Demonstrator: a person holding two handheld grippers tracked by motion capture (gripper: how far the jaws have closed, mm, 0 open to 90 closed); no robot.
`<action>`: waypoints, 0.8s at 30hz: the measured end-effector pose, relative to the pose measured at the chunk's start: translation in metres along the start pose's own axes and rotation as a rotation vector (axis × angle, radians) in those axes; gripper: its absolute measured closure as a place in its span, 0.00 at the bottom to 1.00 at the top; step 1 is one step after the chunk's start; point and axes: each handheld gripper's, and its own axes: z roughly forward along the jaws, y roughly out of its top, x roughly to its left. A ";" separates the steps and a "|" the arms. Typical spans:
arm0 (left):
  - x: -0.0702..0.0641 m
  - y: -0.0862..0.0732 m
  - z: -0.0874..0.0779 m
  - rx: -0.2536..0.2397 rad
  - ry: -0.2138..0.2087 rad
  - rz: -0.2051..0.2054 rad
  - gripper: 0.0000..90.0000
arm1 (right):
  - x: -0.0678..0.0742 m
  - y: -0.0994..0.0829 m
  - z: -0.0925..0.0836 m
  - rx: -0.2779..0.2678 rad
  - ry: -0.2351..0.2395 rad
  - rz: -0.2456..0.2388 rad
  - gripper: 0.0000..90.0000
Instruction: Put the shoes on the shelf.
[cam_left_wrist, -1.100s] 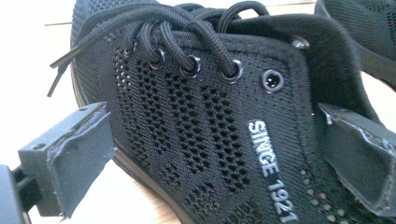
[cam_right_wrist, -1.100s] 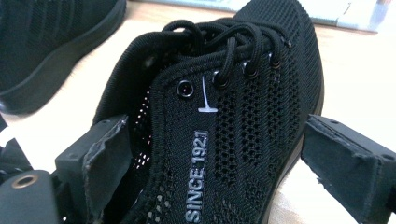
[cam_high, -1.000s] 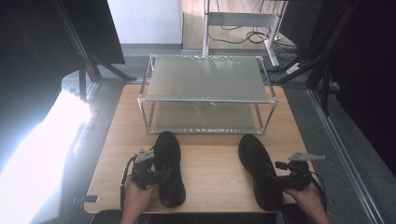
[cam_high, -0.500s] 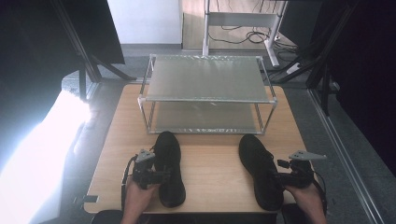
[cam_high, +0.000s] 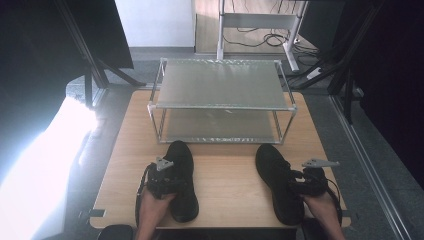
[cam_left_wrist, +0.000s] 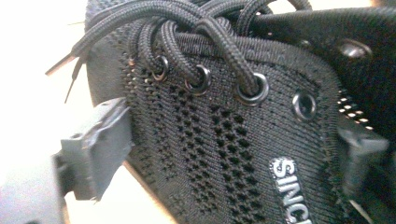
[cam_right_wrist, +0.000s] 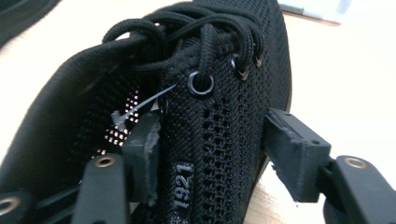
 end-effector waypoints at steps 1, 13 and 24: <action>0.000 0.000 -0.001 0.007 0.008 -0.006 0.23 | 0.000 0.000 -0.001 0.005 -0.017 0.014 0.56; 0.018 -0.011 -0.015 0.015 -0.062 -0.126 0.42 | -0.001 -0.004 -0.008 -0.030 -0.051 0.085 0.76; 0.025 -0.017 -0.029 0.003 -0.028 -0.116 0.76 | -0.007 -0.008 -0.009 -0.067 -0.020 0.188 0.78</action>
